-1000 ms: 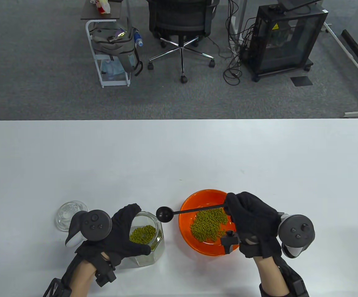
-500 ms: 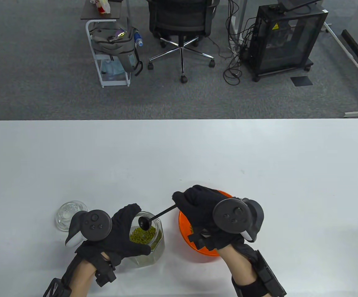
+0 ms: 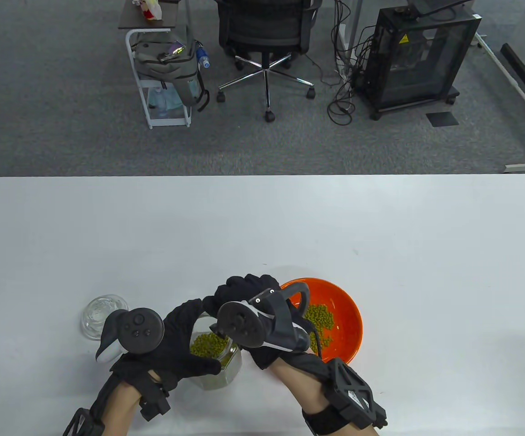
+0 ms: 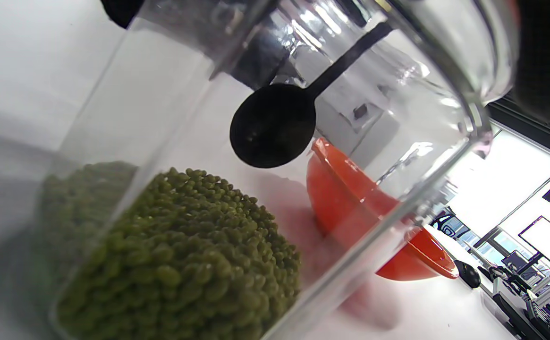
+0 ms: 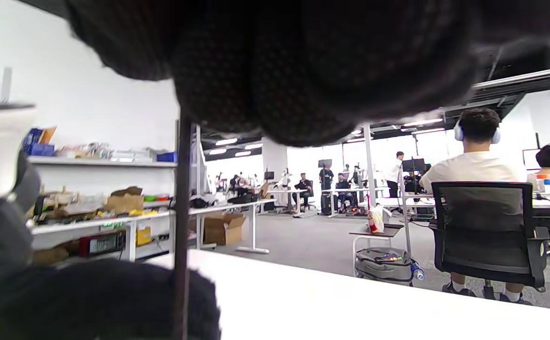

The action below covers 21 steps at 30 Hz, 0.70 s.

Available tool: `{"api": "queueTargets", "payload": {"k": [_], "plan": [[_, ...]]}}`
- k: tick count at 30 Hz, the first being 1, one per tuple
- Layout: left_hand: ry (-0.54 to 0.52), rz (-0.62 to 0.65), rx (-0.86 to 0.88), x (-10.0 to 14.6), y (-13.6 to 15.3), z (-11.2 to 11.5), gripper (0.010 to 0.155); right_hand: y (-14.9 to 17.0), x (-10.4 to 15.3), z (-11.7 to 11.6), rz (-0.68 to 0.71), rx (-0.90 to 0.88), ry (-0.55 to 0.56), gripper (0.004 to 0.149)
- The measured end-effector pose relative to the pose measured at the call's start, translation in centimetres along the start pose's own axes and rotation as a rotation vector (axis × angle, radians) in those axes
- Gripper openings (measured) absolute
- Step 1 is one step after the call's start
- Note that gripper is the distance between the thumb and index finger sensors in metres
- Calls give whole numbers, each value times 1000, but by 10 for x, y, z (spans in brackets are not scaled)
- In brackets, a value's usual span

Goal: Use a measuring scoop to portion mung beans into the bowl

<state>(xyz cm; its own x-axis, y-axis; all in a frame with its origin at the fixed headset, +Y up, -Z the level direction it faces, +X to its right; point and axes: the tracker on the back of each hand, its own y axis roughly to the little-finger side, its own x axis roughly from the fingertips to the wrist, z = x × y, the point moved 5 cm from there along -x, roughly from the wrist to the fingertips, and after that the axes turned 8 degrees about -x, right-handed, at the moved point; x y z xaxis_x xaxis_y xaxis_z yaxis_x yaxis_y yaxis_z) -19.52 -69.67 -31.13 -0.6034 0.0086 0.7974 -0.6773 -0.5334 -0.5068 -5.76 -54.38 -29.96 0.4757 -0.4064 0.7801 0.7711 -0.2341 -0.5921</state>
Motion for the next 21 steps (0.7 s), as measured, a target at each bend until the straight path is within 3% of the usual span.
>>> {"api": "queueTargets", "payload": {"k": [10, 14, 21], "plan": [[0, 0, 0, 0, 0, 0, 125, -11, -5, -25, 20, 80, -81, 43], [0, 0, 0, 0, 0, 0, 125, -3, -5, -35, -15, -2, -178, 43], [1, 0, -2, 0, 0, 0, 125, 28, -2, -39, -181, -191, -229, 44]]}}
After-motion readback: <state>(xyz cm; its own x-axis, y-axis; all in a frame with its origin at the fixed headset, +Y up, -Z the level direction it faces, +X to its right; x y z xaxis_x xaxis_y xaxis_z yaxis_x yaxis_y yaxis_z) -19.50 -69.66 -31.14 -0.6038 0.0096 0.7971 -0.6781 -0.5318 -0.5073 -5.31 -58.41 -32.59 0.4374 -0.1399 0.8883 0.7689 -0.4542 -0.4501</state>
